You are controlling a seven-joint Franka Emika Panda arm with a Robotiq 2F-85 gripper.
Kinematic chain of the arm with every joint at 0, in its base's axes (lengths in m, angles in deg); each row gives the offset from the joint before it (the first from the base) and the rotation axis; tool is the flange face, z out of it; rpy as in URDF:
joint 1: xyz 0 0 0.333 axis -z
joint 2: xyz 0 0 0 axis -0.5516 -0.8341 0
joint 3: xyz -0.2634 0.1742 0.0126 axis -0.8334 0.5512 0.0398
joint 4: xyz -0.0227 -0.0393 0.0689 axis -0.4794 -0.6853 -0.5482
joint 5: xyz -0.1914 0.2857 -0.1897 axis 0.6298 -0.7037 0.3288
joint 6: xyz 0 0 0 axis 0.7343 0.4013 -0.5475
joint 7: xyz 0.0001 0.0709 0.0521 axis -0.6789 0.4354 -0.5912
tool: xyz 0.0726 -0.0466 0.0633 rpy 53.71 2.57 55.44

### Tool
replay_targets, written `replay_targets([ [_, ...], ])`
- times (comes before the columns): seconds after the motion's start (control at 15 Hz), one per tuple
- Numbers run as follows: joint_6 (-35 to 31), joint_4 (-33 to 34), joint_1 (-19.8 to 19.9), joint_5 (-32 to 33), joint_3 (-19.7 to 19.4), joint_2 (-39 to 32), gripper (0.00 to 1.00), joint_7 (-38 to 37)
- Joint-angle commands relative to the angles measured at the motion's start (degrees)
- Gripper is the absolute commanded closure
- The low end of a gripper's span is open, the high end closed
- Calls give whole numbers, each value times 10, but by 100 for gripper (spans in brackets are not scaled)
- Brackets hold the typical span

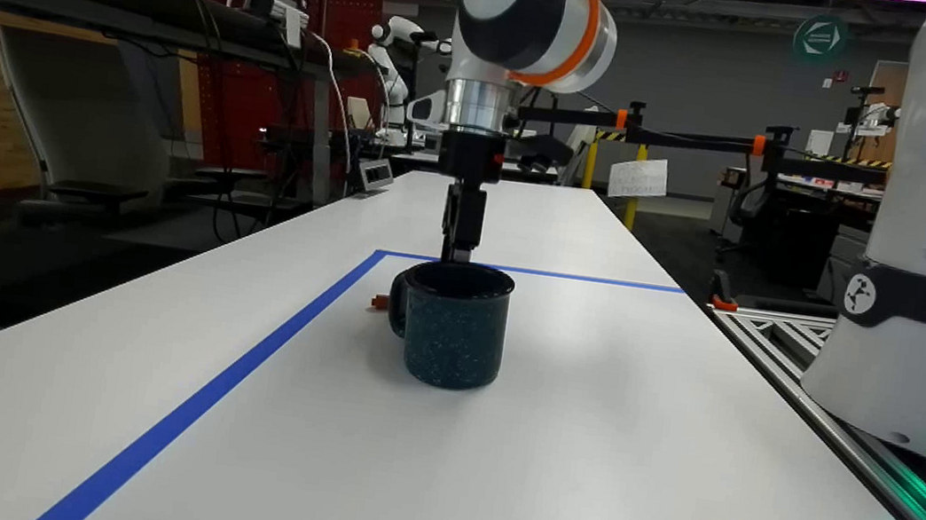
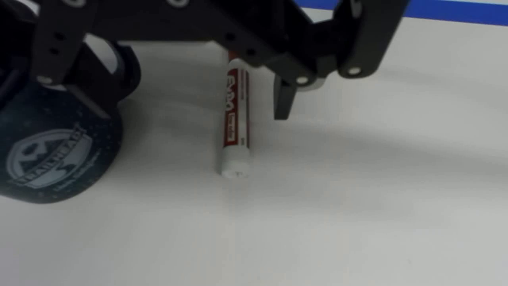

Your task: Put the sharpie on the table

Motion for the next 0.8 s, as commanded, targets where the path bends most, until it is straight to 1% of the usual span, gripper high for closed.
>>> replay_targets([
  [0.0,115,-14,-37,19,-56,108,0,-9],
  [0.13,167,-14,-59,44,-85,151,0,-50],
  [0.27,207,-14,-77,94,-96,183,0,-139],
  [0.33,221,-15,-41,111,-56,193,0,-184],
  [0.4,218,-19,-13,128,-31,202,0,-226],
  [0.47,228,-20,-4,142,-11,214,0,-271],
  [0.53,229,-24,-3,145,4,224,0,-314],
  [0.6,215,-5,-71,136,-78,185,0,-253],
  [0.73,217,-11,-68,147,-59,198,0,-303],
])
